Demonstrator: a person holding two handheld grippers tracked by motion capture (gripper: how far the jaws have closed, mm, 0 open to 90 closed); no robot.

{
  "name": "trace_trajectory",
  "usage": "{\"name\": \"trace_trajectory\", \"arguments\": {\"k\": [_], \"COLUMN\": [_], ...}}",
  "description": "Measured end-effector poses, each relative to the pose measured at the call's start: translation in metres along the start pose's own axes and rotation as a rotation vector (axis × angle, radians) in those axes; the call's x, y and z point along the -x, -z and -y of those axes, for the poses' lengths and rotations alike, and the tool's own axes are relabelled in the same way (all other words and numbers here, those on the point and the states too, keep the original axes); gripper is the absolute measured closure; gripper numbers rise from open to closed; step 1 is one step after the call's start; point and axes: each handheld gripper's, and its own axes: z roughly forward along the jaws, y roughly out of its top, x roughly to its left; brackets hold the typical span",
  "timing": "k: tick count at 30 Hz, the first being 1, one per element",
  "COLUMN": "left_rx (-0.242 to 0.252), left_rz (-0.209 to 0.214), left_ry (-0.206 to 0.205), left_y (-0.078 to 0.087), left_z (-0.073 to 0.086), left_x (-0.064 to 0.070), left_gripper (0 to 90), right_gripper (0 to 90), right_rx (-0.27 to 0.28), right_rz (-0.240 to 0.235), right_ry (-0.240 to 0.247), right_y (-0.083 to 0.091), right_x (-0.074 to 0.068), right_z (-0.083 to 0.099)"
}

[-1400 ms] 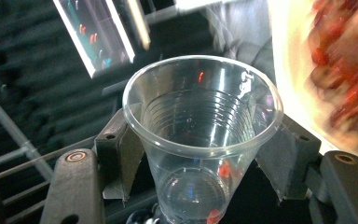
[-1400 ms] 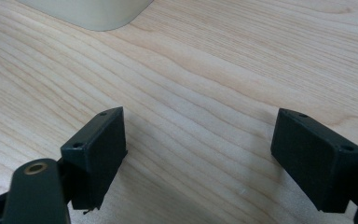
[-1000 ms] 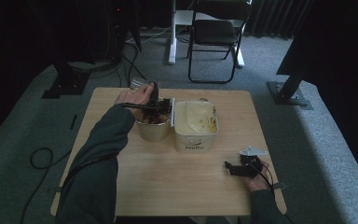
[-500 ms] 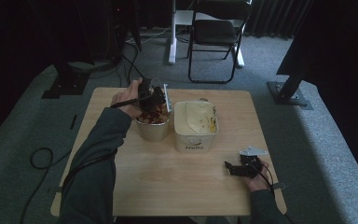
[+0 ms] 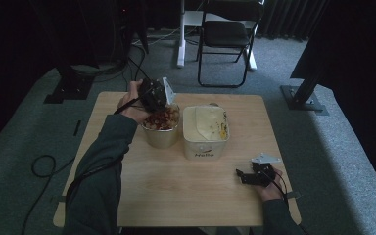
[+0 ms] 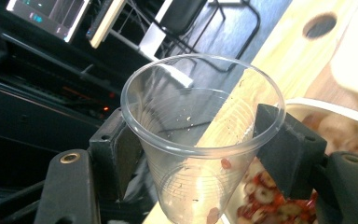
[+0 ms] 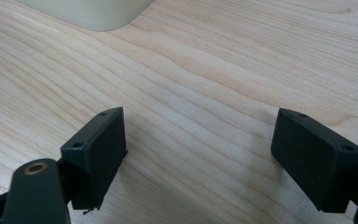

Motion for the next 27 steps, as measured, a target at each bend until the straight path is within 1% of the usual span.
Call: {"name": "trace_trajectory", "arguments": {"k": [1,4,6,8,11,12,14,16,19,22,25,27], "left_rx": [0.009,0.026,0.060,0.081,0.100,0.109,0.119,0.129,0.153,0.166,0.170,0.173], "left_rz": [0.007,0.025,0.049,0.070,0.091,0.104,0.115,0.125,0.151,0.173,0.186,0.208], "left_ry": [0.012,0.026,0.074,0.110,0.130,0.143,0.156,0.160,0.178,0.188,0.167,0.164], "left_y": [0.000,0.002,0.003,0.005,0.006,0.005,0.005,0.005,0.005,0.004,0.004,0.004], "left_z": [-0.001,-0.006,-0.009,-0.012,-0.018,-0.020,-0.024,-0.029,-0.038,-0.047,-0.057,-0.066], "left_x": [0.000,0.001,0.002,0.002,0.004,0.005,0.007,0.010,0.015,0.021,0.030,0.036], "left_gripper": [33.5,33.2,33.1,33.1,33.0,33.0,32.9,32.7,32.4,32.2,32.3,32.2], "right_gripper": [17.6,17.6,17.6,17.6,17.6,17.6,17.6,17.7,17.6,17.6,17.6,17.6], "right_rx": [0.000,0.000,-0.001,-0.001,-0.001,-0.001,-0.001,-0.001,0.000,-0.001,0.000,0.000], "right_rz": [0.000,-0.001,-0.001,0.000,-0.001,0.000,0.001,0.000,0.000,0.001,0.000,0.000], "right_ry": [0.000,-0.001,0.001,0.000,0.001,0.001,0.001,0.000,-0.002,-0.002,-0.002,-0.003], "right_y": [0.000,0.000,-0.001,-0.001,-0.001,-0.001,-0.001,-0.001,0.000,0.000,0.000,0.000], "right_x": [0.000,0.000,0.000,0.000,0.000,0.000,0.000,0.000,0.000,0.000,0.000,0.000], "right_z": [0.000,0.000,-0.001,-0.001,-0.001,-0.001,-0.001,-0.001,-0.001,-0.001,-0.001,-0.001]}}
